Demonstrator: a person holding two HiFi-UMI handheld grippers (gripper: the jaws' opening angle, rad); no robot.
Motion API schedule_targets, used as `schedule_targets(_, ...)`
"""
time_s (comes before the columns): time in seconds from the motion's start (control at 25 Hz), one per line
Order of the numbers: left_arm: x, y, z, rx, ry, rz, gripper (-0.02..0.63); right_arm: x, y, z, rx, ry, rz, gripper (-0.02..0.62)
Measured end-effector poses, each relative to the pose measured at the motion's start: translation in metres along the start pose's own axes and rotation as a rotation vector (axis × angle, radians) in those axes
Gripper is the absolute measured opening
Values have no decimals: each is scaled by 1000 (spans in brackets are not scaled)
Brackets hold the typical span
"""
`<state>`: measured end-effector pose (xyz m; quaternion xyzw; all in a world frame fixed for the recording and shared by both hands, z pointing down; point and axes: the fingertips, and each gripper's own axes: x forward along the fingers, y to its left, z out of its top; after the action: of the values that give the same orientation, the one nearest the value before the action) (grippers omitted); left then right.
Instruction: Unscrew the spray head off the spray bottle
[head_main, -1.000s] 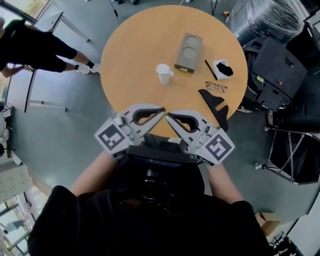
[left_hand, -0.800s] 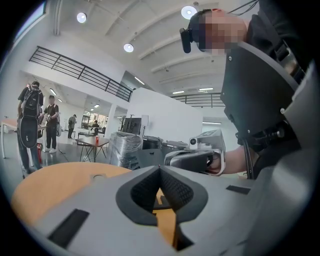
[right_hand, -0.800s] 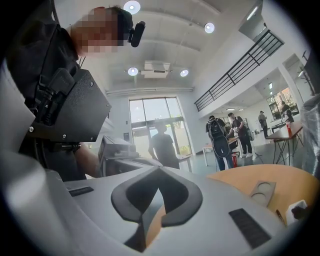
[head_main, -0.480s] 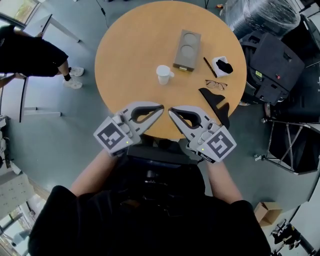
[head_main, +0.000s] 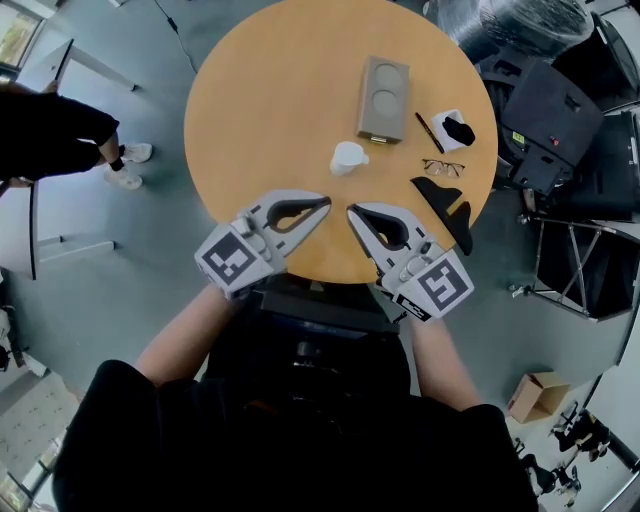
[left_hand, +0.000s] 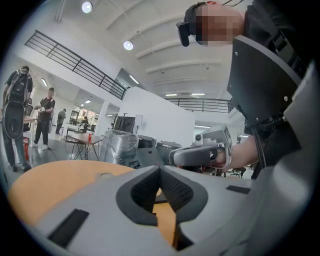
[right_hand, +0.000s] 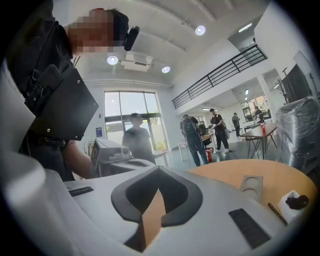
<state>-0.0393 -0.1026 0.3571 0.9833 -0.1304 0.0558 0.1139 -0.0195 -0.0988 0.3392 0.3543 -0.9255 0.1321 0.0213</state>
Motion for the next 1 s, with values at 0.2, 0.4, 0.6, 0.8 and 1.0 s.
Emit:
schedule_targets(0.2,-1,28,-25,-13,7,-28,17,28,-18,-20,0,19,-61,0)
schedule_targets(0.4,6,51,-48,-4,-30,-45,17,45,-39,-42,16,26,-93,0)
schedule_targets(0.6,25,77,-91,-13,-1,-5,26,52,-65,-85,59,68,-66,0)
schedule_targets(0.8,52,101,-148,-27,53,29,34,55,-94,-134,93,86,-40,0)
schedule_targets(1.0,73,115,-198,18,56,84,55,52,-116,-183,113,109,-31,0)
